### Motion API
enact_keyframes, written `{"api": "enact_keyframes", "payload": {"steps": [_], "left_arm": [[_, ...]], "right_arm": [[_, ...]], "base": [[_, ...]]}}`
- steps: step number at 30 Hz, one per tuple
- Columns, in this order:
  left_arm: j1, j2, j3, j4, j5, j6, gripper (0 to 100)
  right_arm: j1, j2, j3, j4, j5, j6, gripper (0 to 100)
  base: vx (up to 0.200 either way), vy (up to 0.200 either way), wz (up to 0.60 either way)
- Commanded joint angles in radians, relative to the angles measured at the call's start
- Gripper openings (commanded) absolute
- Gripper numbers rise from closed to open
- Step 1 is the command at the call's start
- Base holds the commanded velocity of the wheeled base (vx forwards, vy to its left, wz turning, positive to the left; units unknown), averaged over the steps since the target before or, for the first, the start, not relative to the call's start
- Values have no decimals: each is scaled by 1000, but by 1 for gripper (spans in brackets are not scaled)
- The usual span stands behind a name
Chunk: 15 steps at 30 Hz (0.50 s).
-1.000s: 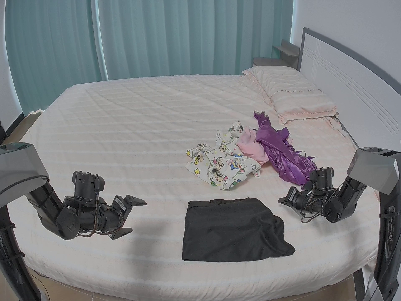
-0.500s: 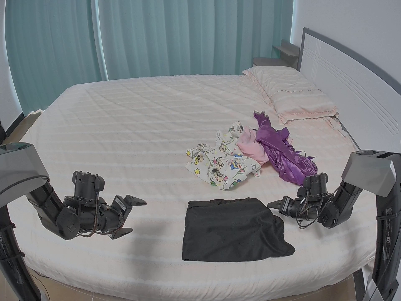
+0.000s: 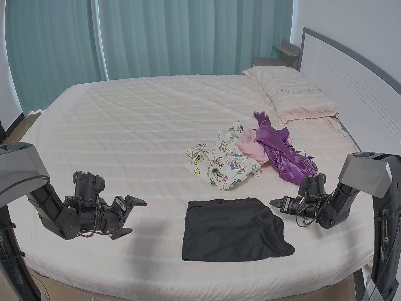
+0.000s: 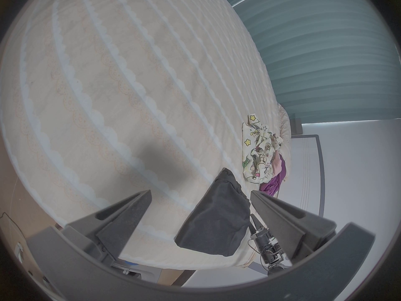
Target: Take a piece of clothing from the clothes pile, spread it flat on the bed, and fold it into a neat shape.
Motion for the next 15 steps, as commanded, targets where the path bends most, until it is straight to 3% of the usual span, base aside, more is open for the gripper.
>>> {"api": "enact_keyframes", "payload": {"steps": [1,7,11,15], "left_arm": [[0,2,0,0,0,0,100],[0,2,0,0,0,0,100],[0,2,-2,0,0,0,100],[0,2,-2,0,0,0,100]], "right_arm": [[-7,9,4,-26,-11,-11,100],[-8,11,24,-32,-41,-62,100],[-2,12,65,-40,-35,-140,100],[21,14,100,-92,-20,-148,100]], "base": [[0,0,0],[0,0,0],[0,0,0],[0,0,0]]}}
